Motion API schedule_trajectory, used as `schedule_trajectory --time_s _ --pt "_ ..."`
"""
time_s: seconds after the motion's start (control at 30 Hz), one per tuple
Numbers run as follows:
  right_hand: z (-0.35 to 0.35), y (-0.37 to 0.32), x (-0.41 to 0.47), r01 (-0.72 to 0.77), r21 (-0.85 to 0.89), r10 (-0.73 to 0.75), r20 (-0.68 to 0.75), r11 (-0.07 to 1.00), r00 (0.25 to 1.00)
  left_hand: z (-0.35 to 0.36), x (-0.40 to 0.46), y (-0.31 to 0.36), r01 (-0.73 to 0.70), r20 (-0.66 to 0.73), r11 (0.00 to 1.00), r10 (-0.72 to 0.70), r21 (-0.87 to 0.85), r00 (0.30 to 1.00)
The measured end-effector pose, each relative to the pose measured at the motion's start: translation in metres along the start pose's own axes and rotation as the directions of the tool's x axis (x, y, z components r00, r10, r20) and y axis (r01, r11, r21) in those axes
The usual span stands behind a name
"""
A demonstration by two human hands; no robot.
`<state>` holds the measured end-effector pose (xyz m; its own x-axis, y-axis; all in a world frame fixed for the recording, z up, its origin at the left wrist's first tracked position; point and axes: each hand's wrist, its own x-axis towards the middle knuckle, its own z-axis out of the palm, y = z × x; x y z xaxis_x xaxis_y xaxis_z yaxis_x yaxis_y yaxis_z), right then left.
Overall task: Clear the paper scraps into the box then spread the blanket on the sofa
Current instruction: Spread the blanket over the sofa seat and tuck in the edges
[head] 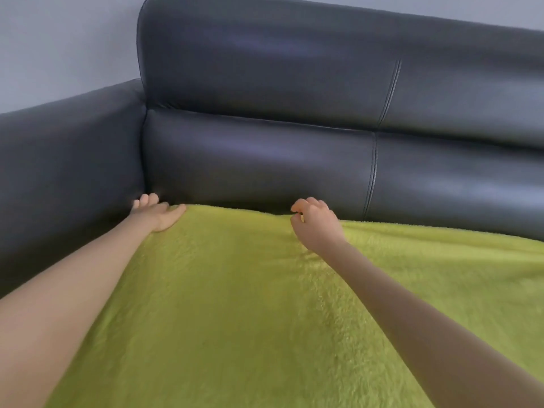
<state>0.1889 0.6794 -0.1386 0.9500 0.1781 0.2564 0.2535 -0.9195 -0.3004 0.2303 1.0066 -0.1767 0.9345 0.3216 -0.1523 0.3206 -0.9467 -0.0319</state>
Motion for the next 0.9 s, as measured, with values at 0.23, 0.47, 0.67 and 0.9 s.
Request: schedule_trajectory --time_s 0.23,0.47,0.67,0.9 --pt "0.027 -0.031 0.025 0.230 -0.057 -0.224 0.089 0.972 0.970 0.002 0.009 0.006 0.051 -0.006 0.999 -0.051 -0.016 0.999" --pt "0.061 -0.081 0.040 -0.030 0.106 -0.004 0.306 0.994 0.952 0.006 0.005 0.007 0.037 -0.074 0.996 -0.043 -0.083 0.996" --pt "0.068 -0.085 0.033 -0.018 -0.025 0.025 0.306 1.000 0.952 0.015 0.004 0.007 0.043 -0.191 0.989 -0.070 -0.142 0.979" --pt "0.060 -0.096 0.052 -0.100 -0.098 0.134 0.454 0.990 0.881 0.003 -0.018 0.014 -0.208 -0.723 0.955 -0.010 -0.212 0.690"
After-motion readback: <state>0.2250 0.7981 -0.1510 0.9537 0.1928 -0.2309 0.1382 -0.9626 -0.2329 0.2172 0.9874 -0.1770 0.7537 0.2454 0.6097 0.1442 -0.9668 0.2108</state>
